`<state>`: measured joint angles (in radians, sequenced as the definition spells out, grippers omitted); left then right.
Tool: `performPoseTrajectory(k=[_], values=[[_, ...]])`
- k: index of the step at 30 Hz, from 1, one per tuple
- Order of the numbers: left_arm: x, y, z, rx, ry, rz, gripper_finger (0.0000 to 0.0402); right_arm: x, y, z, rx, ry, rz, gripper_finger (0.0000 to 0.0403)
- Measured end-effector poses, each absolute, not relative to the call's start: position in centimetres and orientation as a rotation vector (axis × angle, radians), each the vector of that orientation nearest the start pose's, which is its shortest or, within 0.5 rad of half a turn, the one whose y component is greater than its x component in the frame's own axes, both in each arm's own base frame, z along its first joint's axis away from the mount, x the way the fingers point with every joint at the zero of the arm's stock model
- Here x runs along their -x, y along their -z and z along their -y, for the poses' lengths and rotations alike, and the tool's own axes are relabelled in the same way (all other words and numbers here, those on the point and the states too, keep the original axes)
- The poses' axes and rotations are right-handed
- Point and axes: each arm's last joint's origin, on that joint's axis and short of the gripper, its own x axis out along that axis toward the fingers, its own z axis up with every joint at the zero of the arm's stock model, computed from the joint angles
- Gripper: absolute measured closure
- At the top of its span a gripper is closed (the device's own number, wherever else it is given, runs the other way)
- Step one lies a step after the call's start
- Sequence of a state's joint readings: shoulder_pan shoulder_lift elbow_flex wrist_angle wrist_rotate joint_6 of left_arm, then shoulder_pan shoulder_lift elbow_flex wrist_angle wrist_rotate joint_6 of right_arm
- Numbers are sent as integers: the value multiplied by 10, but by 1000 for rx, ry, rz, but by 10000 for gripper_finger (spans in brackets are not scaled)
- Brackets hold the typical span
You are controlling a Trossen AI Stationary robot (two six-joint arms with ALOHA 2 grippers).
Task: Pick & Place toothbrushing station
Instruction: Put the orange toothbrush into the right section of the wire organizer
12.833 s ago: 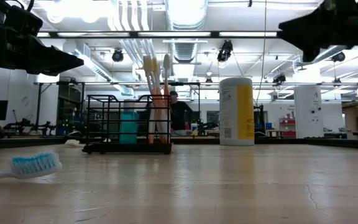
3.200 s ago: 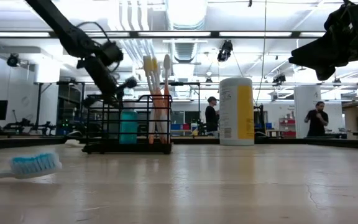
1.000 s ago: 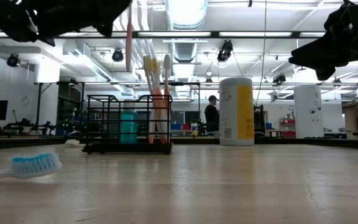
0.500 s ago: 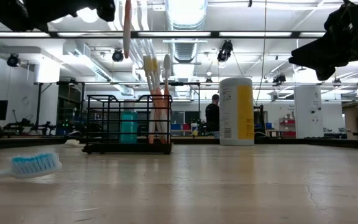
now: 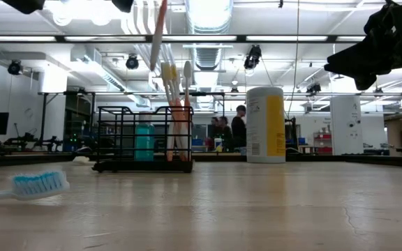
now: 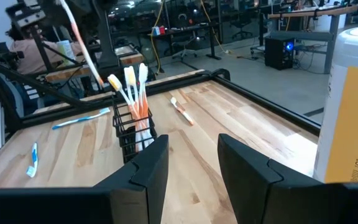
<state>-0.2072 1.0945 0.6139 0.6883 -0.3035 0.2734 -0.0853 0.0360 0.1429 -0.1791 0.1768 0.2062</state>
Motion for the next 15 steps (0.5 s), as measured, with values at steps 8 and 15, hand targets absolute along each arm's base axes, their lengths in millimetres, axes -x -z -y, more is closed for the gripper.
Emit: performPoseTrajectory(k=[8, 15], values=[[-264, -283, 47, -222, -153, 216, 381, -89, -192, 13, -202, 269, -45, 271], [-276, -269, 47, -262, -199, 227, 381, -89, -192, 13, -202, 269, -45, 271]])
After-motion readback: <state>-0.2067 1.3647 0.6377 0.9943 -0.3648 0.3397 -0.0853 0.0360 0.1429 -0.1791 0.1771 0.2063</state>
